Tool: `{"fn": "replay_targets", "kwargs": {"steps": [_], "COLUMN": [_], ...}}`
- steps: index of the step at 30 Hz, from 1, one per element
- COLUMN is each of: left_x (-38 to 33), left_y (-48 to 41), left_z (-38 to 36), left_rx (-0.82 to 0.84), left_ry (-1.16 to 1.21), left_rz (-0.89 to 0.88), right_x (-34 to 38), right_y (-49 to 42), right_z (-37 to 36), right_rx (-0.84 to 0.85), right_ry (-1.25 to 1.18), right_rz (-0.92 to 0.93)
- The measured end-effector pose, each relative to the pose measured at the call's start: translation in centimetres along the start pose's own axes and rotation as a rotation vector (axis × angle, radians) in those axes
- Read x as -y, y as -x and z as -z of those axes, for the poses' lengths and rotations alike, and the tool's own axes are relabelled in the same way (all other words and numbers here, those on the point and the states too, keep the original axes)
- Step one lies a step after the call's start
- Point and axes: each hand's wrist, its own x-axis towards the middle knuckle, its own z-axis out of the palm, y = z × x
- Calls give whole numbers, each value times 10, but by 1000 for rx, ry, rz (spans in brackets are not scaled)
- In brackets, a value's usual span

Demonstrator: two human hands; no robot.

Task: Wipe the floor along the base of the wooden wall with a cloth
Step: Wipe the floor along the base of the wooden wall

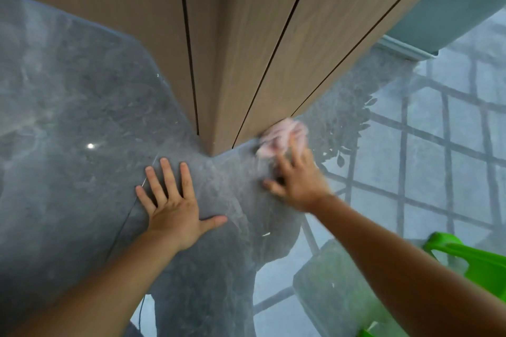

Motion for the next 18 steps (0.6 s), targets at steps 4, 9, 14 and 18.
{"fn": "replay_targets", "kwargs": {"steps": [4,9,14,18], "left_x": [0,-3,2,33], "left_y": [0,1,-6,3], "left_z": [-3,-3,-11,-6], "left_rx": [-27,-32,-64,-62], "left_ry": [4,2,5,-27], "left_rz": [1,-11,-31,-172], "right_x": [-31,77,153,145], "right_y": [-34,-11,28,34], "right_z": [29,9,-8,2], "right_rx": [-3,22,117,-13], "right_ry": [-232,-230,-190,-363], "right_rz": [-449,-171,77,123]}}
